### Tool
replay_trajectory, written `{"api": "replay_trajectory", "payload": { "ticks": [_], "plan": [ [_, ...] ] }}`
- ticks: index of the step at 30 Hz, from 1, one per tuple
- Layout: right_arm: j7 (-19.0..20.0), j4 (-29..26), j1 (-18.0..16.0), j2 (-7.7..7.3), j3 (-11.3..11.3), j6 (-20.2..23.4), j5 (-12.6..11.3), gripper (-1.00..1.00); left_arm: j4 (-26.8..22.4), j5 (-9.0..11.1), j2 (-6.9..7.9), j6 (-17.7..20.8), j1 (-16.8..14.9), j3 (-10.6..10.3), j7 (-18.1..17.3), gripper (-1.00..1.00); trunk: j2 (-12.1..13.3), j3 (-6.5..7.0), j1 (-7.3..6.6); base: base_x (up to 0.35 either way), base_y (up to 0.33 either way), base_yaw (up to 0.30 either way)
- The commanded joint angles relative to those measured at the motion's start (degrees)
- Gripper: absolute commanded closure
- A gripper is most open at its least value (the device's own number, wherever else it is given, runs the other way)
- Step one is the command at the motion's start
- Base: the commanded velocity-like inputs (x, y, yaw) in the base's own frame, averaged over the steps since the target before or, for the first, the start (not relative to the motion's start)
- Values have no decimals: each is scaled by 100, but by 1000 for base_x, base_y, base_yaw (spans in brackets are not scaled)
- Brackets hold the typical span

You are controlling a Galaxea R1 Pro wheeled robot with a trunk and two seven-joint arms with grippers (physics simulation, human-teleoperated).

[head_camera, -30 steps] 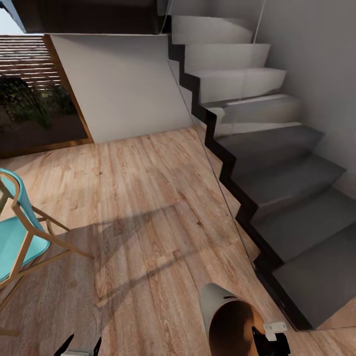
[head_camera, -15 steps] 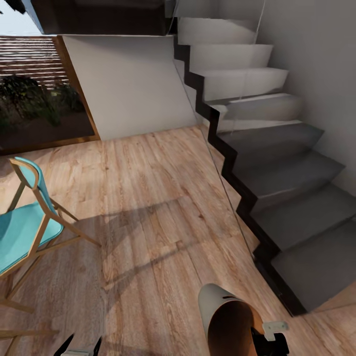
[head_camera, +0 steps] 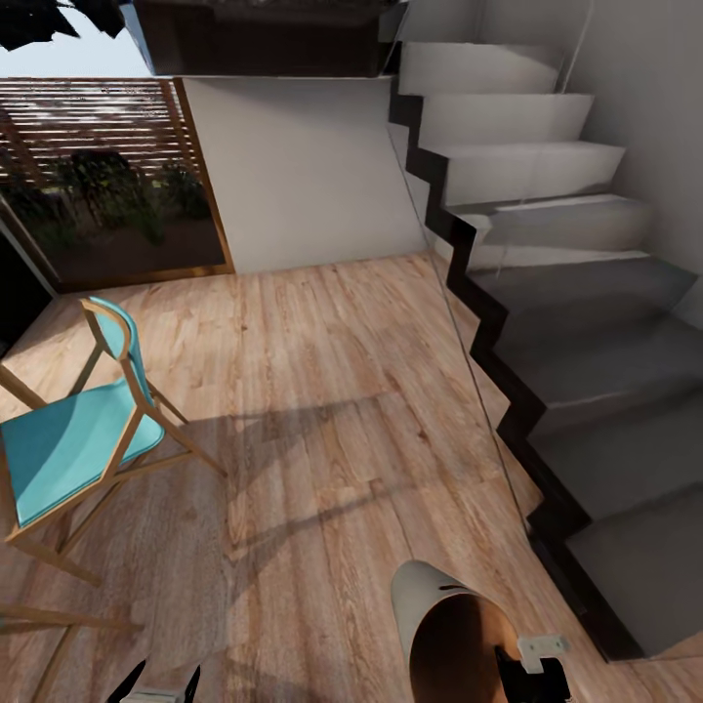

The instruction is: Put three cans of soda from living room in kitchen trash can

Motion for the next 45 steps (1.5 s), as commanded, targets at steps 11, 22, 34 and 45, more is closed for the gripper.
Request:
{"api": "replay_trajectory", "payload": {
  "ticks": [11,22,34,45],
  "plan": [
    [6,-3,-2,1,0,-1,21,100,22,0,0,5,-4,0,0,-100,0,45,0,0,0,230],
    [7,6,-2,1,2,-1,21,100,217,4,0,-82,-4,-7,0,-100,0,89,0,-47,0,230],
    [7,6,-2,1,1,-4,21,100,224,0,0,-139,-4,-9,0,-100,0,138,0,-182,0,230],
    [7,4,-2,-5,1,-5,21,100,223,0,0,-148,-2,-9,0,-100,0,174,0,-319,0,193]
  ]
}}
